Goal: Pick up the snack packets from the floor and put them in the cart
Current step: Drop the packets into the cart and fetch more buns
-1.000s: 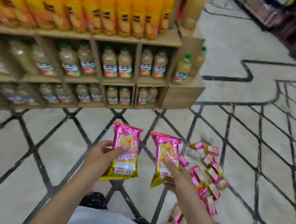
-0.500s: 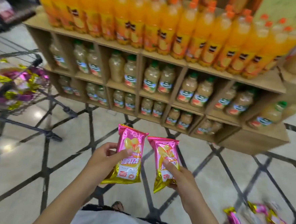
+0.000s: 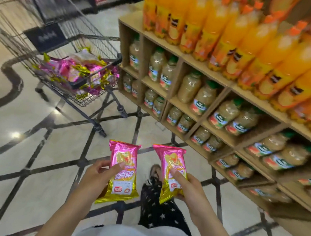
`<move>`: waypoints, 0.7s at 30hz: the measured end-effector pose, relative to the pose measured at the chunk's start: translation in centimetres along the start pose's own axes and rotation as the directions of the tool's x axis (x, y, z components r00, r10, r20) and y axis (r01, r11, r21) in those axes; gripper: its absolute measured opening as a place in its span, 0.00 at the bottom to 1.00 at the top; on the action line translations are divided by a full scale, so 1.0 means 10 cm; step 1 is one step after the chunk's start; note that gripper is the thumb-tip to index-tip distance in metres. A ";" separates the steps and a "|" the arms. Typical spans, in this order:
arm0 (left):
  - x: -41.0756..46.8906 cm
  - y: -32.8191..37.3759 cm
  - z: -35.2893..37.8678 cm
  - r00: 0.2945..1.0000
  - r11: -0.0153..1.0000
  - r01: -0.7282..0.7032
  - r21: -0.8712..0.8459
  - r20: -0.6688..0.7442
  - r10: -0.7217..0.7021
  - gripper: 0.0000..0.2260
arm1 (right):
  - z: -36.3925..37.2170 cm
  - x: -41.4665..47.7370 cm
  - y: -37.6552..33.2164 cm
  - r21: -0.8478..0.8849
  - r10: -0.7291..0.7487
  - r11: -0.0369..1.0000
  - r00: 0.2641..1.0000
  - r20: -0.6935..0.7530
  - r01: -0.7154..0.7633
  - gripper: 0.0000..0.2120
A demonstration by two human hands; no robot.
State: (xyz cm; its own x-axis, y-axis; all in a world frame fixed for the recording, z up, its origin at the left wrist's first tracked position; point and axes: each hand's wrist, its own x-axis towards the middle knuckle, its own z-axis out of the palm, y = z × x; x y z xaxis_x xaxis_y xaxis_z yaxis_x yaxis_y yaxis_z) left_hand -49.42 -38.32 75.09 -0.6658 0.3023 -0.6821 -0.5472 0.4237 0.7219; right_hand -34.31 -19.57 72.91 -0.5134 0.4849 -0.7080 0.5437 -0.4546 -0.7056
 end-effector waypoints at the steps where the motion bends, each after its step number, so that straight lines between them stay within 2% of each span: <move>1: 0.11 0.06 -0.01 1.000 1.000 0.010 -0.012 -0.016 -0.010 0.18 | 0.04 0.13 -0.11 -0.012 0.005 1.000 1.000 0.010 -0.004 0.21; 6: 0.81 0.53 -0.08 0.992 0.995 0.058 -0.080 -0.106 -0.067 0.21 | 0.30 0.94 -0.78 -0.086 0.021 0.996 0.999 0.049 -0.017 0.19; 12: 1.68 1.58 -0.21 0.974 0.984 0.049 -0.171 -0.208 -0.085 0.19 | 0.71 2.01 -2.04 -0.158 -0.031 0.986 0.995 0.099 0.046 0.17; 17: 2.17 2.40 -0.48 0.950 0.974 -0.050 -0.219 -0.312 -0.021 0.16 | 1.22 2.71 -3.03 -0.205 -0.081 0.971 0.977 0.197 0.122 0.14; 21: 2.42 2.59 -0.74 0.921 0.940 -0.104 -0.325 -0.388 -0.032 0.14 | 1.75 3.08 -3.49 -0.199 -0.110 0.966 0.960 0.257 0.163 0.14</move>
State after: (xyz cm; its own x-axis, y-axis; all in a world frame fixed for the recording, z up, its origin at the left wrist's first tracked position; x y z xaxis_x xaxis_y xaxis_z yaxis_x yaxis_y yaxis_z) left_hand -83.45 -26.39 78.11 -0.7925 -0.0667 -0.6062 -0.6098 0.0896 0.7875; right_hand -80.70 -1.82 75.17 -0.7230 0.3238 -0.6102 0.5733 -0.2117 -0.7916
